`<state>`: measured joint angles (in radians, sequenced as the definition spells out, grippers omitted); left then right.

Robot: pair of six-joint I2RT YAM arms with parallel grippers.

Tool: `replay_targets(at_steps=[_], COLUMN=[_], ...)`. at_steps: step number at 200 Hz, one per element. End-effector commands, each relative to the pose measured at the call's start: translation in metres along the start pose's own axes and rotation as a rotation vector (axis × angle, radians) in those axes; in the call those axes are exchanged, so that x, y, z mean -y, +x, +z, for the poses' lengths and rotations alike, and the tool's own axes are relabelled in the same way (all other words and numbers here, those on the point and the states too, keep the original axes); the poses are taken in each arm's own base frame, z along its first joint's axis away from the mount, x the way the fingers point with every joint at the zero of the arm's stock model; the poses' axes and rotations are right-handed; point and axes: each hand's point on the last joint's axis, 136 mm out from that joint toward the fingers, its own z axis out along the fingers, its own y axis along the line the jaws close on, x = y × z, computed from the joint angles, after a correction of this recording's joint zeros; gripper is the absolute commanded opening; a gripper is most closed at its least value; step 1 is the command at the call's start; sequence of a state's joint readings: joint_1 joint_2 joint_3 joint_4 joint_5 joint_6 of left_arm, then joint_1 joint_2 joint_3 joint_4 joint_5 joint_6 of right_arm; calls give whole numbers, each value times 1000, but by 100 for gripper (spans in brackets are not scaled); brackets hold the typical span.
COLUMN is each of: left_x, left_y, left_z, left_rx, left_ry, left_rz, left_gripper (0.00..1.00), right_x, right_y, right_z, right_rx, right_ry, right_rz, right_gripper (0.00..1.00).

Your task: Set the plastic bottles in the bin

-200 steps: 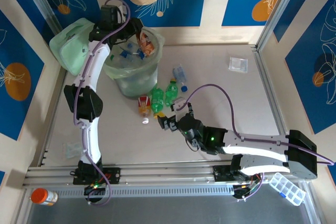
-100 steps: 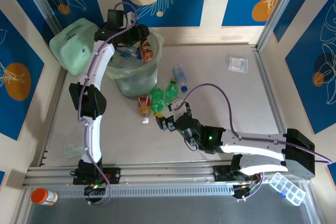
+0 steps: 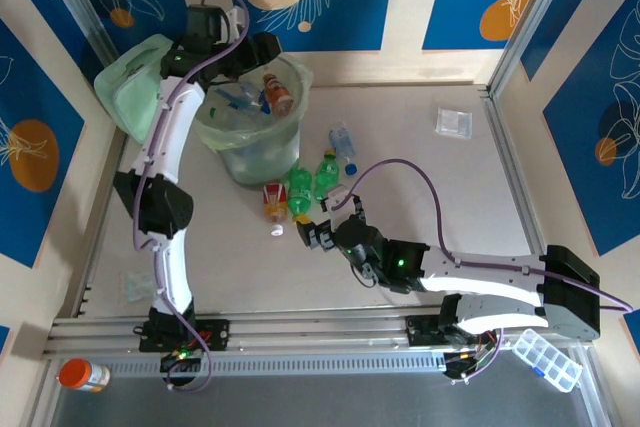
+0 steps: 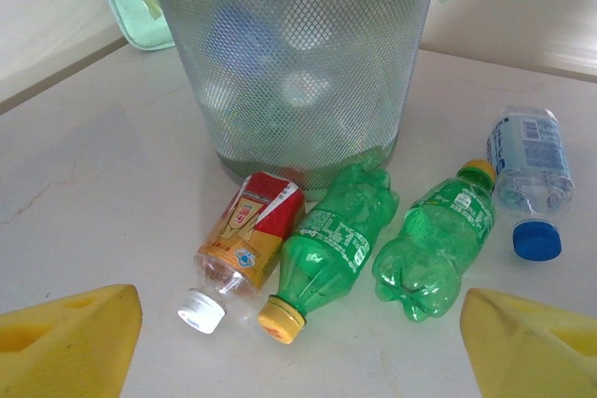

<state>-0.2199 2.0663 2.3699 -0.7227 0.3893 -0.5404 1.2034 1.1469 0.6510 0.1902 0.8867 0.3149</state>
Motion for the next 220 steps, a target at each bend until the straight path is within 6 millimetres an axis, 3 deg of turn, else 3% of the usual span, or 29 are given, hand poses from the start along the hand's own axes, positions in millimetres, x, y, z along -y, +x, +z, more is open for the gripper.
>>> replay_targets(at_steps=[1,29,66,90,104,131,156,196,220], left_x=[32,44,52,37,12,-29,-57,-84,-90], left_y=[-4,33,104,158,188,245,278,302,309], left_z=[-51,-81,-117,-129,-131,-116,-92,-50,-21], left_rx=[56,71,97,96,79,-14,-94,-172,-205], left_ry=[28,8,16,-90,-193,-286,-355,-443,-440], left_rz=[48,74,75,109,70,40,52,96,118], left_gripper=[77,73,68,68,67,66,72,83,96], right_x=[6,12,23,30,33,33,32,35,36], right_y=[-21,-18,-14,-12,-10,-8,-7,-8,-10], right_z=[-7,-6,-8,-6,-5,-4,-2,-4,-5], right_rx=[59,36,13,-2,-11,-19,-28,-21,-15], right_ry=[6,-18,-32,-28,-25,-24,-22,-13,-13], right_rz=[58,112,182,221,237,242,241,247,249], right_gripper=[89,87,84,84,84,84,84,84,84])
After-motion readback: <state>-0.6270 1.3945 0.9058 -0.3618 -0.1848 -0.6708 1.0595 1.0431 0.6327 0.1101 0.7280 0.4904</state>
